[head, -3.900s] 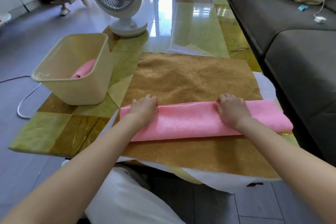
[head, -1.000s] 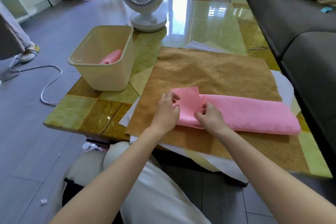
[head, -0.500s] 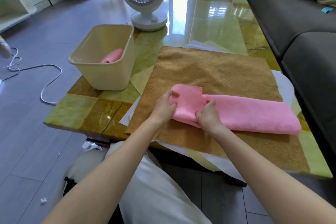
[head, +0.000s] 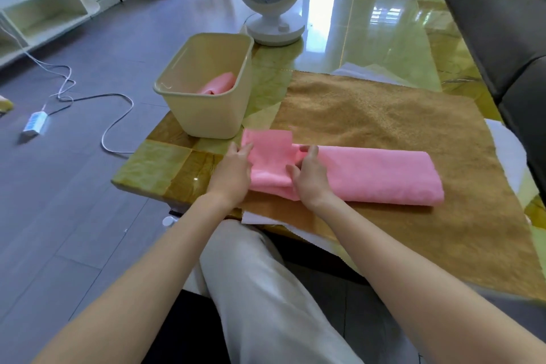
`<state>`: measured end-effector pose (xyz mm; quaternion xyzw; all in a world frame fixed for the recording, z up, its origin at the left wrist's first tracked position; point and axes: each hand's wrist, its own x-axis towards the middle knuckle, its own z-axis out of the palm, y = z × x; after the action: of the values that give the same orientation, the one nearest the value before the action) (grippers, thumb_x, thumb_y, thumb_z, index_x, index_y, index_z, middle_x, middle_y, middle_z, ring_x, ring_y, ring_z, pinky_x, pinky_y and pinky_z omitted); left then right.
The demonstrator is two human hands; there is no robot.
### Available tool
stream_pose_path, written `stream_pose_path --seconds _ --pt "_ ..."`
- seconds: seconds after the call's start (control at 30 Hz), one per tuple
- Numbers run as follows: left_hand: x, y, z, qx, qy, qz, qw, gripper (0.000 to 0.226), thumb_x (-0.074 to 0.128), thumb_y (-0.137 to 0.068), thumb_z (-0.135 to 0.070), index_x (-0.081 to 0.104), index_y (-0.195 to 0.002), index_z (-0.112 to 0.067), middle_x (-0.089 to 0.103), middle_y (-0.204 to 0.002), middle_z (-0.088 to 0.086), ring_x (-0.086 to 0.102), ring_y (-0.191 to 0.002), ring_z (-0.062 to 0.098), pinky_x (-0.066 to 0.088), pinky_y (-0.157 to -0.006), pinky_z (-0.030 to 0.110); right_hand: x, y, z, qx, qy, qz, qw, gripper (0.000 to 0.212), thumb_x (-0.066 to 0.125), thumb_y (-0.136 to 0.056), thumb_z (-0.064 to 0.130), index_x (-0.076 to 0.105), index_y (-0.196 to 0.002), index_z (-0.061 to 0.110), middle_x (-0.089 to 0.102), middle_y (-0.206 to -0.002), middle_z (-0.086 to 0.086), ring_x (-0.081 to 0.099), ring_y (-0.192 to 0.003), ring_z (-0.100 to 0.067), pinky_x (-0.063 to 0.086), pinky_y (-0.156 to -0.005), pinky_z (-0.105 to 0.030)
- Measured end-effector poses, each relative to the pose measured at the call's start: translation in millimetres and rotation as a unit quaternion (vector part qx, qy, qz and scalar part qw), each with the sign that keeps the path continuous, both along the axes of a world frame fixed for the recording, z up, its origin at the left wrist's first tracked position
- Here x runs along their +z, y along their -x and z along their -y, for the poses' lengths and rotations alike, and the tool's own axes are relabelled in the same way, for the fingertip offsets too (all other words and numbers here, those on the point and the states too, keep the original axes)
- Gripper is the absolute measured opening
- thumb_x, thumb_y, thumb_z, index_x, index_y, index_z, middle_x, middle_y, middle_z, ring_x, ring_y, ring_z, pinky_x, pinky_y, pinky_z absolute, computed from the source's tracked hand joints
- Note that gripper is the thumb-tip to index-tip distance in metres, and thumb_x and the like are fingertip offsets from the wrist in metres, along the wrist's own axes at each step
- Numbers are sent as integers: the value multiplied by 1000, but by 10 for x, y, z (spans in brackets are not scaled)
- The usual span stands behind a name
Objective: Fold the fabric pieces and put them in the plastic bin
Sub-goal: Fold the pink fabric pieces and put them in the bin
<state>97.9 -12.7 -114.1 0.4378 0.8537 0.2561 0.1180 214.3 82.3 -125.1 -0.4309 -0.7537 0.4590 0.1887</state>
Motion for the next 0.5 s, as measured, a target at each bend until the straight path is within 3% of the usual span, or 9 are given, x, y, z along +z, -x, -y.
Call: stream_pose_path --seconds 0.07,0.2,0.27,0.4,0.5 --pt "-65 63 74 14 28 4 1000 51 38 -97 -4 29 -146 -14 33 -141 18 46 -121 33 37 -102 37 -25 84 21 15 -3 12 1000 39 53 -93 8 36 -127 5 61 -106 -17 57 -98 -26 41 -78 -30" --pt "-189 88 154 24 95 7 995 54 39 -95 -11 23 -147 -16 29 -137 17 45 -114 34 40 -97 39 -77 146 13 34 -17 49 998 40 53 -92 6 37 -128 4 61 -109 -19 58 -102 -29 40 -78 -27" --pt "-237 86 159 21 113 -60 992 56 41 -94 -11 24 -146 -15 28 -140 17 37 -121 33 36 -100 40 -78 129 20 44 -56 61 996 41 50 -91 1 37 -130 2 57 -115 -19 57 -104 -29 42 -81 -29" --pt "-274 80 119 -66 92 -136 984 58 44 -92 -3 29 -144 -23 21 -153 5 24 -137 26 29 -106 41 -89 28 100 97 -247 45 963 42 43 -89 -7 50 -129 5 52 -130 -12 50 -120 -26 42 -101 -36" --pt "-233 37 60 -129 104 -139 976 58 41 -91 0 32 -144 -24 30 -150 3 26 -138 22 27 -106 36 -88 -78 137 163 -248 79 951 34 40 -96 4 57 -125 10 58 -126 -8 54 -116 -25 44 -98 -39"
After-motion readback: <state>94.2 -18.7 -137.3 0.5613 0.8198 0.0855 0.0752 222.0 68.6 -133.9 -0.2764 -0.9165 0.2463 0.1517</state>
